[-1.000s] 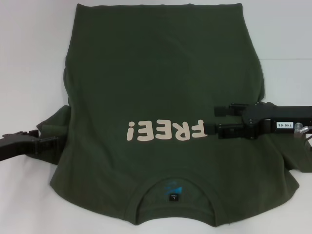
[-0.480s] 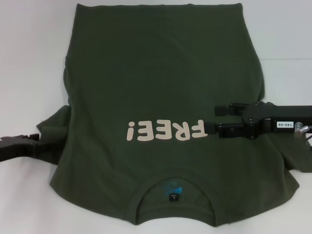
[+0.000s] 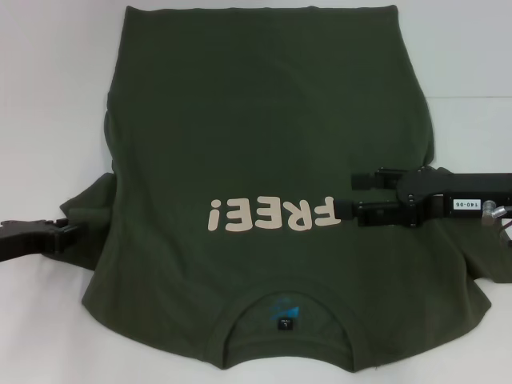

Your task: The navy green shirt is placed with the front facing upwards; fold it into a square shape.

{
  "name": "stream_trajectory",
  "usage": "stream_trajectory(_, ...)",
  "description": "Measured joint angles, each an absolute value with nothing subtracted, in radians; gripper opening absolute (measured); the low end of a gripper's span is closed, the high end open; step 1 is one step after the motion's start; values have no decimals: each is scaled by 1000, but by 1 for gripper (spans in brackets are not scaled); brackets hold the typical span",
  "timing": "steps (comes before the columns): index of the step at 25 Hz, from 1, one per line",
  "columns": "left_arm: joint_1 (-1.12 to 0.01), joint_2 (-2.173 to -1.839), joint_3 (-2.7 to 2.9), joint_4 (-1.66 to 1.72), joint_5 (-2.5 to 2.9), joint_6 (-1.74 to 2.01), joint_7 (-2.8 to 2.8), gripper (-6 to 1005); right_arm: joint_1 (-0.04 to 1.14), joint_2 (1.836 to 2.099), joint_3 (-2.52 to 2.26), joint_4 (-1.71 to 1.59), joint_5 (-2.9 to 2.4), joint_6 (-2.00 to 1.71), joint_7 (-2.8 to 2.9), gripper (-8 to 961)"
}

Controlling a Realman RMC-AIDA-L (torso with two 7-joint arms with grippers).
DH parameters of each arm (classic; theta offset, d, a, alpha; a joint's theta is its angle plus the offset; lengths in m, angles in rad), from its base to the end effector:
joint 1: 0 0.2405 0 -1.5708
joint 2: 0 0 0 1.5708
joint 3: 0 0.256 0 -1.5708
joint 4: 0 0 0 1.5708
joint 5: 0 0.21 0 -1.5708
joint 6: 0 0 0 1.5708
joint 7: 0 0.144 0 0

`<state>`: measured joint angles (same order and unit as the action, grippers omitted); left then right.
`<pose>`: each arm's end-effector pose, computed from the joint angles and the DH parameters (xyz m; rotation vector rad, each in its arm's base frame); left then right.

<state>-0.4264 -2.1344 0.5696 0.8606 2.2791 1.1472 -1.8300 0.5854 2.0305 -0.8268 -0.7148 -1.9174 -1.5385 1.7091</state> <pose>-0.3488 0.3386 0.0356 -2.1340 -1.1941 -0.3011 0.2326 0.3558 0.0145 -2.7470 0.8672 0.7059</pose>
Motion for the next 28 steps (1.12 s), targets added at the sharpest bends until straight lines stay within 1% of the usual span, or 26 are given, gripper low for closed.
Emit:
stream_trajectory(6, -427, -2134, 573, 861, 2279, 1147, -1831, 353, 585, 2030, -827, -715, -1917, -1538, 1710, 908)
stream_trajectory(9, -428, -2133, 573, 861, 2279, 1146, -1835, 83, 585, 2031, -826, -715, -1916, -1539, 1708, 908)
stream_trajectory(13, -428, -2128, 567, 870, 2279, 1153, -1848, 2, 584, 2032, -817, -715, -1916, -1536, 1704, 908)
stream_trajectory(19, -421, -2124, 567, 928, 2281, 1159, -1882, 1, 583, 2043, -815, -714, -1916, -1527, 1703, 908)
stream_trajectory(28, -445, -2102, 552, 981, 2371, 1124, -1948, 2, 582, 2047, -804, -699, -1916, -1521, 1702, 907)
